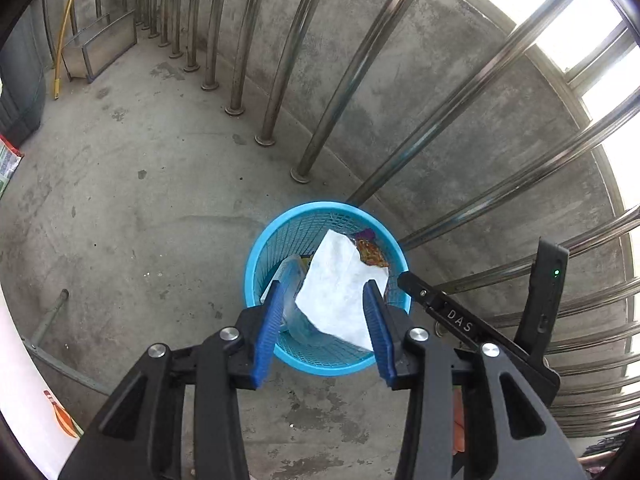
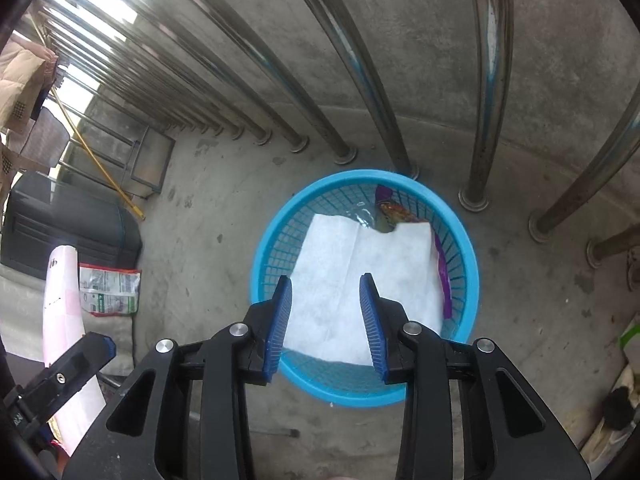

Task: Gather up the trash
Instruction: 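Carry cup and tissues to the wastebasket and release them inside, then move both tools back from the wastebasket to the table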

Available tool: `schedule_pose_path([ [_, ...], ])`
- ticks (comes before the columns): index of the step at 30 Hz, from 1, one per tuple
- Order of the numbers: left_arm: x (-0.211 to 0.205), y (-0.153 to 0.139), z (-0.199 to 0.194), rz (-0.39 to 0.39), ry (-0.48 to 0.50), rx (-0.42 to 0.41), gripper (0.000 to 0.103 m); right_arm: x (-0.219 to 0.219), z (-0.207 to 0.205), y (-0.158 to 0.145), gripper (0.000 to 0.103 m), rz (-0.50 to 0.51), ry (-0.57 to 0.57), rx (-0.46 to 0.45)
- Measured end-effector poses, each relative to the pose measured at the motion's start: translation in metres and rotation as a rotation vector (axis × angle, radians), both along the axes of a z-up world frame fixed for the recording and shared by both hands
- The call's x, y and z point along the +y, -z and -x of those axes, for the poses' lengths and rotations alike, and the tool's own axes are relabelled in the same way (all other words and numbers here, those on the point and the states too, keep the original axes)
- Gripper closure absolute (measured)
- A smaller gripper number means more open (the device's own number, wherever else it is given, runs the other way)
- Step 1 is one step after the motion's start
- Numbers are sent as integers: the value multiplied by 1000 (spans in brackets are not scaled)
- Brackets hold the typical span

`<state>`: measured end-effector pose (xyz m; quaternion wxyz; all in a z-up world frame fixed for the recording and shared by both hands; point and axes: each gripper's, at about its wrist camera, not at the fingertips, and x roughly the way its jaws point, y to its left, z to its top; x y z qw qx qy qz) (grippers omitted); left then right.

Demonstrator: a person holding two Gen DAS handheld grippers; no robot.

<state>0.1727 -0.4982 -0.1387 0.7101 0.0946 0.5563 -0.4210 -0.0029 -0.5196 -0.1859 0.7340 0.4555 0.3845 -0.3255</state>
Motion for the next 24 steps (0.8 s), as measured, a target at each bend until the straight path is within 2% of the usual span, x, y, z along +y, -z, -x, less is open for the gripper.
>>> schedule_pose_path([
  [4,12,-27,0,47,-22,-33,62,0,13,-9,63,10,63,-29],
  [8,43,-72,9,111,-54,-103,60,9,20,-29,63,32,95,-93],
  [14,139,-158,52,254,-110,-263,39,42,19,-90,59,85,69,-284],
  [18,212,-188,86,293,-152,-368,34,76,1,-133,58,128,-48,-366],
  [24,335,-197,115,275,-302,-493,32,145,-27,-183,58,178,-335,-422],
])
